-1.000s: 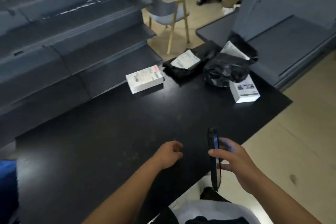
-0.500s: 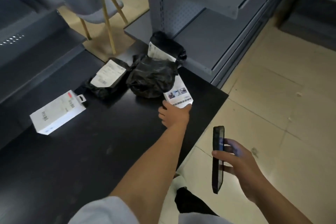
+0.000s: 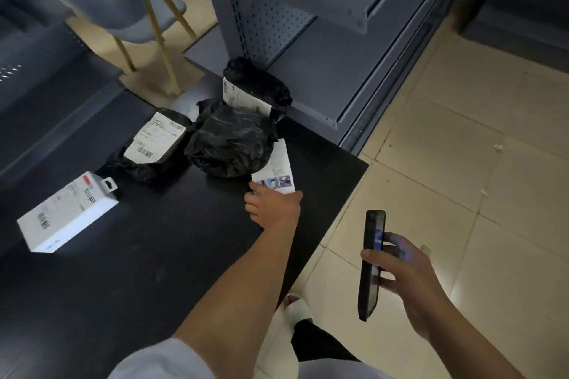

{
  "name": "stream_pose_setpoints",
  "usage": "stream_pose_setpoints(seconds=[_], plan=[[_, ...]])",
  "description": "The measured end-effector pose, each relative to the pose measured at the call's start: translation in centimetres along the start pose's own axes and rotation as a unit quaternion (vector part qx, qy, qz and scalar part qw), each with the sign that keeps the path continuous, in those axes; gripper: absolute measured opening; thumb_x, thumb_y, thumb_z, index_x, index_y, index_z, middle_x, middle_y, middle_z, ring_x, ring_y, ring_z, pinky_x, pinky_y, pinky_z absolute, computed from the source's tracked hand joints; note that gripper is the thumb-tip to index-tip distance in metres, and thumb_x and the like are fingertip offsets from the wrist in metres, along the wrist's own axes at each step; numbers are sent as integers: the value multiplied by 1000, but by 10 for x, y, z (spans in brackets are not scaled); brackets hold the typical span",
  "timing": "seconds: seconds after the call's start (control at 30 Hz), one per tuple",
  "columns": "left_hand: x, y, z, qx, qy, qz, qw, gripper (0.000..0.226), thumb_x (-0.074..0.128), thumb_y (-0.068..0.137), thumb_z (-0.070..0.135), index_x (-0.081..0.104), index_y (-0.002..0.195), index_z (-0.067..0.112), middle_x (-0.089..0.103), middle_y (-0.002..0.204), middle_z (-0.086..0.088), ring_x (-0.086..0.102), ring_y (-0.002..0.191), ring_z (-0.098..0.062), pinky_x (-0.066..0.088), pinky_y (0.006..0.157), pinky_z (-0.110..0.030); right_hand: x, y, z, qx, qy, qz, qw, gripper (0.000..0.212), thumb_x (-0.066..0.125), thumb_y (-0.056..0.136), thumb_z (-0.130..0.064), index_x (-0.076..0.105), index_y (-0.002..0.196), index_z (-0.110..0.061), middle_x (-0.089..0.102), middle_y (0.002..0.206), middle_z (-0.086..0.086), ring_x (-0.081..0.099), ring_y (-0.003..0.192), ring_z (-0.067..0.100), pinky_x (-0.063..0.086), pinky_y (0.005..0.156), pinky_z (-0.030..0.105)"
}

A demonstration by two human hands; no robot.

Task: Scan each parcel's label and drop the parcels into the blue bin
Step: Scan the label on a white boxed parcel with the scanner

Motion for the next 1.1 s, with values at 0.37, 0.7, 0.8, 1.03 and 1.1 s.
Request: stream_pose_setpoints(seconds=[0.37, 0.7, 0.8, 1.03, 1.1], plan=[[-80, -51, -194, 137, 179, -47, 973, 112, 78, 76, 54, 2, 156, 33, 11, 159, -6, 20, 145, -26, 24, 120, -39, 96, 11, -17, 0, -61, -145, 988, 48, 79, 87, -15, 61, 132, -15, 67, 120, 9, 65, 110, 30, 57, 87, 45], [-140, -71, -329, -101, -421, -103, 895, 66, 89, 70, 29, 59, 127, 43, 62, 130, 1, 63, 116, -18, 53, 100, -40, 205, -2, -18, -21, -169, -297, 939, 73, 80, 84, -18, 47, 150, -16, 55, 140, 10, 59, 123, 33, 53, 99, 50], [-154, -93, -358, -147, -559, -62, 813, 53, 80, 82, 17, 59, 128, 32, 66, 127, -5, 64, 116, -25, 56, 89, -34, 229, -13, -17, -31, -193, -341, 920, 73, 80, 84, -17, 47, 149, -17, 55, 135, 8, 59, 120, 31, 53, 94, 47], [-154, -123, -407, -228, -621, 17, 750, 38, 67, 94, 13, 58, 129, 25, 61, 133, -8, 59, 121, -30, 53, 97, -40, 263, -31, -7, -41, -208, -419, 883, 77, 80, 79, -23, 48, 149, -17, 59, 135, 10, 62, 116, 30, 53, 83, 41], [-157, -125, -413, -236, -590, 17, 772, 34, 66, 95, 16, 59, 126, 26, 58, 137, -7, 55, 125, -27, 46, 106, -43, 266, -36, -3, -43, -207, -427, 879, 89, 82, 67, -31, 48, 149, -18, 58, 136, 10, 61, 118, 31, 53, 93, 47]])
Point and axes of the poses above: each hand's wrist, its own y-axis towards the middle knuckle, its own x-axis out of the palm, z = x × y, the point moved 3 cm from there along y, towards the middle knuckle
